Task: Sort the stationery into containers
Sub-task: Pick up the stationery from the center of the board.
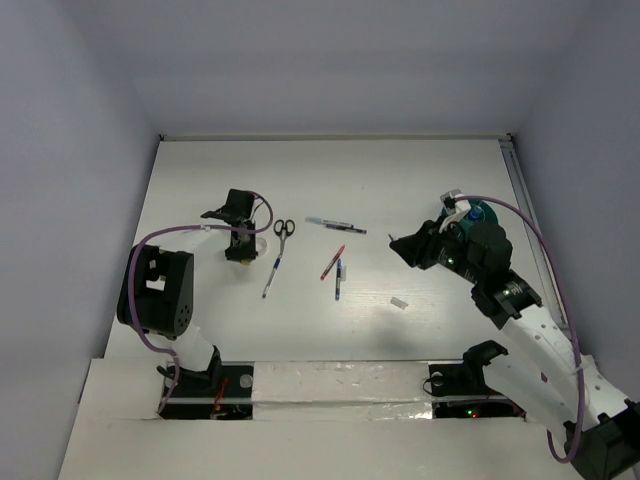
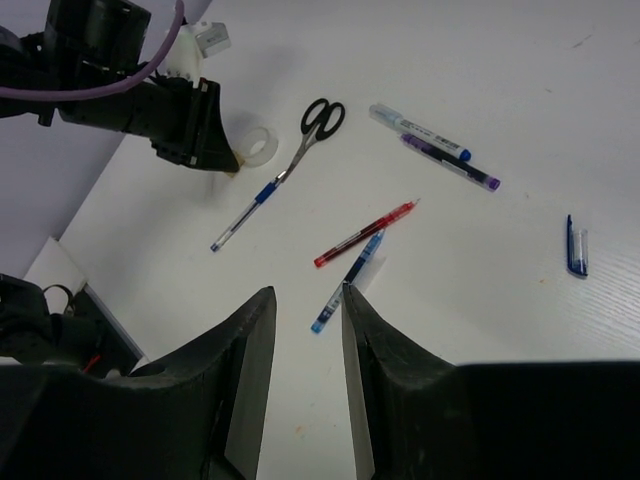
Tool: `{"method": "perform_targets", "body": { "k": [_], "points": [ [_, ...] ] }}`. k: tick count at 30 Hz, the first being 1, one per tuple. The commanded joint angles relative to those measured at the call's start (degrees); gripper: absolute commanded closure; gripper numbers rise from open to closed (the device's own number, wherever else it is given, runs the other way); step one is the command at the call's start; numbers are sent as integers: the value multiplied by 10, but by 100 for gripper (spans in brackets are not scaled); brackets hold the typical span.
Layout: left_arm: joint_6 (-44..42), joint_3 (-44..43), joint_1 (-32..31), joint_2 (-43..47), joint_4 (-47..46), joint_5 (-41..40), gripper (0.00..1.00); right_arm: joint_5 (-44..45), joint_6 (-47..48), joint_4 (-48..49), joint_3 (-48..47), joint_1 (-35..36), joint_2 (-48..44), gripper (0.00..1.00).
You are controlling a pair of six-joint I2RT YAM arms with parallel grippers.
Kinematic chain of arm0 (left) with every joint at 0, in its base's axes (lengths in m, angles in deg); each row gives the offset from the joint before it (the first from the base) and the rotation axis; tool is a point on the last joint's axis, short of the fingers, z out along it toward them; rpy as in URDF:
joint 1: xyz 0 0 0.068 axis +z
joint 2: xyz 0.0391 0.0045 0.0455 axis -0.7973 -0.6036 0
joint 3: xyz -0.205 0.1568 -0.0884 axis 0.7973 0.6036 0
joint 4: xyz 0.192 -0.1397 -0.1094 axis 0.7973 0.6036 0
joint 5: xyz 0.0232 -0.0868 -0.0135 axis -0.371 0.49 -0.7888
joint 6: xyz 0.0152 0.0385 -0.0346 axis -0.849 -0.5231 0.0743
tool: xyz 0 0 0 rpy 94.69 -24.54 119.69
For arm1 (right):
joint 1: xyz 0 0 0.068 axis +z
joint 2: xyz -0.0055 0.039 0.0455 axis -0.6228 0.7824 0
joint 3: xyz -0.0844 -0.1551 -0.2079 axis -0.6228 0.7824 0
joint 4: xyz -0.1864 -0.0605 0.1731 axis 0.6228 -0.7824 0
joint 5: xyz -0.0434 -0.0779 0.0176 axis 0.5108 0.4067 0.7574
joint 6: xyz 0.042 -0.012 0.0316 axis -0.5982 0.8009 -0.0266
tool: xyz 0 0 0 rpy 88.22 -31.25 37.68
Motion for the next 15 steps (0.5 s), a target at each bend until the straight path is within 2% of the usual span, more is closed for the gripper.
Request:
{"method": "perform_targets", "body": {
  "k": [1, 4, 5, 9, 11, 14, 15],
  "points": [
    [-1, -26, 3, 36, 6, -1, 100, -23, 5, 21, -5, 4, 12, 61],
    [6, -38, 3, 88, 21, 18, 100, -48, 2, 28, -6, 4, 28, 53],
    [8, -42, 3, 116, 31, 24, 100, -57, 2, 28, -13, 4, 32, 46],
    [26, -50, -4, 195, 44, 56, 100, -76, -5, 30, -29, 4, 47, 31],
    [31, -43, -18, 224, 42, 90, 100, -85, -20, 34, -34, 4, 54, 26],
    [36, -15, -67, 281, 14, 120, 100, -106, -57, 51, -44, 4, 65, 25],
    [37, 2, -105, 305, -11, 129, 100, -124, -70, 76, -46, 4, 70, 25]
  ]
}}
